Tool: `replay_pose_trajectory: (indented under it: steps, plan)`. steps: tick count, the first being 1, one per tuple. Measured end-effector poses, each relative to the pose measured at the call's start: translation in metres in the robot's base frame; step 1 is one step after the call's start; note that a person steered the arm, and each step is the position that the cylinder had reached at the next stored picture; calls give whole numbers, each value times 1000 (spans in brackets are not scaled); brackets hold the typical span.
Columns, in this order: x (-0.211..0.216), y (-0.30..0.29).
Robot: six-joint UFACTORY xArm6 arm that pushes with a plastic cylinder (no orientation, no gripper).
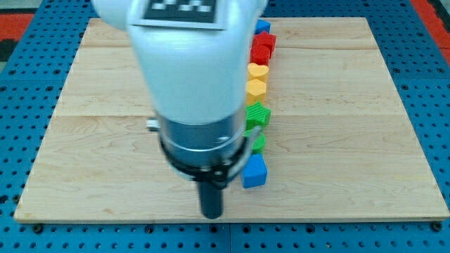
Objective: Place your hand to the right of the yellow blocks
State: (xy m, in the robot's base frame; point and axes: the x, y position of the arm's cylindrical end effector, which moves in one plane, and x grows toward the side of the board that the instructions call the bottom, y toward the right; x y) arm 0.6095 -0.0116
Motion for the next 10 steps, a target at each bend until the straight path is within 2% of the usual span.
replay_pose_trajectory:
  steps: [1,3,4,5,6,8,10]
  plan:
    - [0,27]
    - [0,41]
    - [0,78]
    - [-2,143]
    - [-65,169]
    - [-219,169]
    - [-228,171]
